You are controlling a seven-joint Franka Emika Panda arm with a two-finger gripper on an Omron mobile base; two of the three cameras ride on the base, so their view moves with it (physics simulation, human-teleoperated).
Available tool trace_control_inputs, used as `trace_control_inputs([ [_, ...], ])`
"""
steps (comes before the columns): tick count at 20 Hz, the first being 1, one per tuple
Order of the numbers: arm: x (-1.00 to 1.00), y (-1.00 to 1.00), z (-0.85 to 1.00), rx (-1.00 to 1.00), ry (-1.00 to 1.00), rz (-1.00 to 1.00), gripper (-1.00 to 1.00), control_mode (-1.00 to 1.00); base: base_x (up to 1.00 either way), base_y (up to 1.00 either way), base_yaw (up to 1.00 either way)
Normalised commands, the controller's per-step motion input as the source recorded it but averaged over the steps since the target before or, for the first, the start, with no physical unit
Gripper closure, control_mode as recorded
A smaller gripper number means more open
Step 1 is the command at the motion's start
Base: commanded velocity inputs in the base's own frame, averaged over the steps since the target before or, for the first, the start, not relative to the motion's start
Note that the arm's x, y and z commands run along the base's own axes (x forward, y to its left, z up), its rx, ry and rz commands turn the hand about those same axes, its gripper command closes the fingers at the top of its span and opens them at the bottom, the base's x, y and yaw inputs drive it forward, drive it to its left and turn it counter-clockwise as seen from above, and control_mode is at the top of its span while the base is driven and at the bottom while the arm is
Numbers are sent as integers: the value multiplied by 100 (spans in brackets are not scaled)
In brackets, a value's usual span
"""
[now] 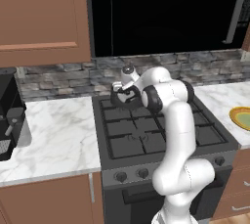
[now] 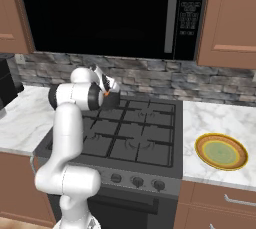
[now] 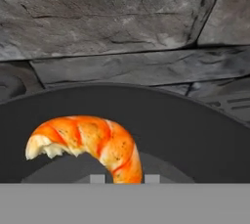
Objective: Retrieve the frozen meat and place it in the pot on a burner. Then turn the burner on.
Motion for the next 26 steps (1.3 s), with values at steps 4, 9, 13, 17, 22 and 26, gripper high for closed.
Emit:
trace_control_inputs([
  [4, 15, 0, -7, 0, 0, 0, -100, -100, 0, 0, 0],
  [9, 1, 0, -2, 0, 0, 0, -100, -100, 0, 0, 0],
  [13, 0, 0, 0, 0, 0, 0, -100, -100, 0, 0, 0],
  [17, 0, 0, 0, 0, 0, 0, -100, -100, 0, 0, 0],
  [22, -10, 4, 22, 0, 0, 0, -100, -100, 0, 0, 0],
  [26, -16, 2, 30, 0, 0, 0, -100, -100, 0, 0, 0],
])
